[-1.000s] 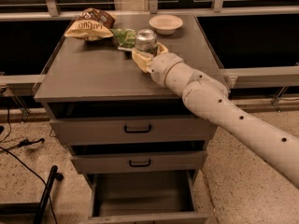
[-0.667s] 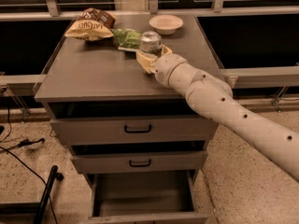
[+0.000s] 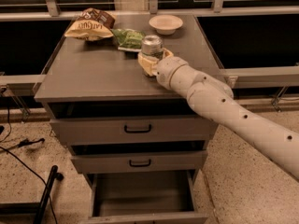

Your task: Pick 7up can from bottom drawer and place on counter

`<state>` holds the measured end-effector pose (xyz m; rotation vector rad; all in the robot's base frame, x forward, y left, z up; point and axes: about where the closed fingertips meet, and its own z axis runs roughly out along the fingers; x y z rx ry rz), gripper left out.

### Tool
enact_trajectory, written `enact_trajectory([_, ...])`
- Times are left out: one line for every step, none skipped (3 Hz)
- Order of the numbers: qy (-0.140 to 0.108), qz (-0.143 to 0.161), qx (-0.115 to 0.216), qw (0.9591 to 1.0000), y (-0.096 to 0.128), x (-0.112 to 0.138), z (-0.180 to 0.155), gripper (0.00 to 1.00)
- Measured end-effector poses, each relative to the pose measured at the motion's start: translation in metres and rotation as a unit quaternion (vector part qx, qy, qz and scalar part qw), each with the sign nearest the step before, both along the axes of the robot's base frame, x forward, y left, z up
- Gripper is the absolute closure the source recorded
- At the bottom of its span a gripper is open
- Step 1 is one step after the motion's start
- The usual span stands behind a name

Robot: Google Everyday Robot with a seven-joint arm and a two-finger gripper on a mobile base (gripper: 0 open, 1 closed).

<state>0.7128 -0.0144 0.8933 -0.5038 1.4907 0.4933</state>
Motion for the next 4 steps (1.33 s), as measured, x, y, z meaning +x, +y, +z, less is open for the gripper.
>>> enact_trajectory([0.0,0.004,0.007,1.0,0.0014,0.001,-0.0048,1.0])
enact_trajectory([0.0,0.005,0.008,1.0,0.0017,0.0011,-0.0053,0.83])
enact_trajectory([0.0,0.005,0.008,1.0,0.0017,0.0011,-0.0053,0.52])
enact_trajectory([0.0,0.005,0.008,1.0,0.0017,0.0011,-0.0053,0.29])
